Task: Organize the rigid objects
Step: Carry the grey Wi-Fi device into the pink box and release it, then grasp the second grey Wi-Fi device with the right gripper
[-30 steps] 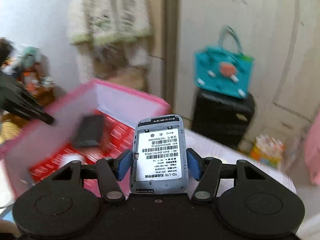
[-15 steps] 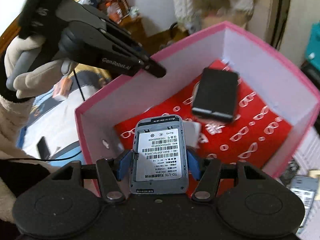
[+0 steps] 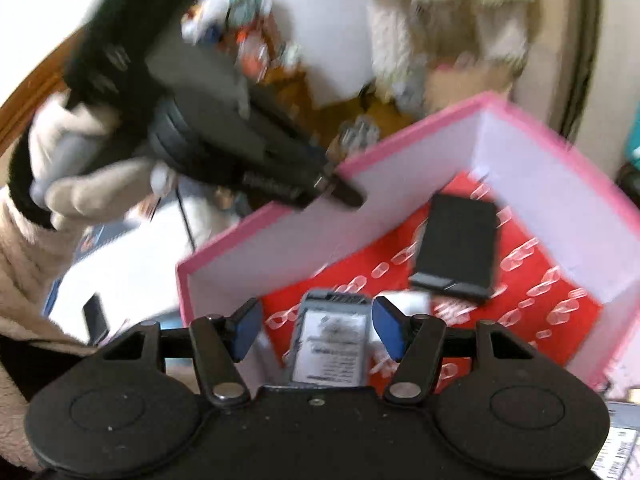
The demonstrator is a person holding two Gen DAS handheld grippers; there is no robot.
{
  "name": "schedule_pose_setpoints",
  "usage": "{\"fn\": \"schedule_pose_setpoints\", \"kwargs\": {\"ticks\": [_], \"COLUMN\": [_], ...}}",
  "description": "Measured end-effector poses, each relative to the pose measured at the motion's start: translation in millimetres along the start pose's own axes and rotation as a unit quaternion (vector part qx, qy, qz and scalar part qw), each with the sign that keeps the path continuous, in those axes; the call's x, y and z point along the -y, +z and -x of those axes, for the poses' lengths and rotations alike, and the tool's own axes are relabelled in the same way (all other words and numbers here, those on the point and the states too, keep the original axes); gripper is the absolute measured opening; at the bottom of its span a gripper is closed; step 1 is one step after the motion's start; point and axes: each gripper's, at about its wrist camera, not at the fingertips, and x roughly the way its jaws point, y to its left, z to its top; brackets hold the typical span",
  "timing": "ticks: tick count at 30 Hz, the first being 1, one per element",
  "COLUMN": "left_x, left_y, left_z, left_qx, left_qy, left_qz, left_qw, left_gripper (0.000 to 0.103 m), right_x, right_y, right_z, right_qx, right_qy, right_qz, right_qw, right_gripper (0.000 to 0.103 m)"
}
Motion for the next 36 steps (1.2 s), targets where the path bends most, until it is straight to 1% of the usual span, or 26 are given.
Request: {"fn": "schedule_pose_setpoints", "kwargs": {"ticks": [1, 2, 3, 7, 10, 11, 12, 13, 14, 16, 19, 21, 23, 25, 28, 31, 34, 36], "left_x": [0.1, 0.3, 0.2, -0.6, -3.1, -3.7, -4.3, -4.6, -5.6, -6.6, -6.9, -6.4, -5.2, -3.7, -1.7, -1.6, -1.6, -0.3], "left_y": [0.0, 0.1, 0.6, 0.8, -2.0, -3.0, -3.5, -3.7, -4.2, -4.4, -4.4, -4.1, -4.1, -4.2, -4.0, -3.8, -3.7, -2.8], "left_z": [0.0, -0.2, -0.8, -1.1, -1.1, -0.8, -0.7, -0.6, -0.5, -0.6, -0.6, -0.8, -2.0, -3.0, -2.4, -2.2, -1.8, -1.8], "left_qx": [0.001, 0.002, 0.001, 0.003, 0.006, 0.007, 0.009, 0.01, 0.012, 0.012, 0.011, 0.01, 0.005, -0.002, -0.003, -0.004, -0.007, -0.008], "left_qy": [0.0, 0.0, 0.001, 0.002, -0.002, -0.004, -0.005, -0.007, -0.008, -0.011, -0.012, -0.011, -0.009, -0.006, -0.002, -0.005, -0.008, -0.007], "left_qz": [0.0, 0.0, 0.002, 0.003, 0.009, 0.011, 0.012, 0.014, 0.017, 0.022, 0.026, 0.027, 0.024, 0.021, 0.017, 0.017, 0.018, 0.017], "left_qw": [1.0, 1.0, 1.0, 1.0, 0.9999, 0.9999, 0.9999, 0.9998, 0.9998, 0.9996, 0.9995, 0.9995, 0.9997, 0.9998, 0.9999, 0.9998, 0.9998, 0.9998], "left_gripper": [0.009, 0.009, 0.009, 0.009, 0.009, 0.009, 0.009, 0.009, 0.009, 0.009, 0.009, 0.009, 0.009, 0.009, 0.009, 0.009, 0.009, 0.009], "right_x": [1.3, 5.3, 9.6, 29.3, 45.3, 50.5, 57.2, 63.9, 70.5, 82.7, 102.0, 113.6, 122.0, 132.1, 148.9, 158.4, 162.5, 167.2], "right_y": [-3.3, -6.2, -11.5, -28.7, -47.5, -53.1, -60.1, -67.3, -74.5, -87.4, -110.5, -122.0, -129.4, -135.5, -143.1, -143.6, -140.5, -138.8], "right_z": [10.4, 20.4, 31.3, 67.8, 93.2, 97.7, 102.3, 102.0, 101.5, 98.7, 95.7, 91.7, 83.9, 76.9, 73.5, 68.3, 64.4, 62.1], "right_qx": [0.02, 0.036, 0.048, 0.07, 0.097, 0.1, 0.096, 0.089, 0.083, 0.075, 0.074, 0.071, 0.061, 0.058, 0.066, 0.082, 0.097, 0.097], "right_qy": [-0.01, -0.02, -0.032, -0.104, -0.161, -0.178, -0.198, -0.216, -0.231, -0.248, -0.257, -0.284, -0.316, -0.323, -0.295, -0.279, -0.286, -0.282], "right_qz": [-0.001, -0.003, -0.011, -0.051, -0.072, -0.077, -0.083, -0.092, -0.101, -0.12, -0.147, -0.155, -0.14, -0.141, -0.169, -0.177, -0.173, -0.18], "right_qw": [1.0, 0.999, 0.998, 0.991, 0.98, 0.976, 0.972, 0.968, 0.964, 0.958, 0.952, 0.944, 0.936, 0.934, 0.938, 0.94, 0.937, 0.937], "right_gripper": [0.07, 0.078, 0.08, 0.08, 0.08, 0.079, 0.077, 0.072, 0.069, 0.068, 0.064, 0.064, 0.066, 0.066, 0.064, 0.064, 0.064, 0.06]}}
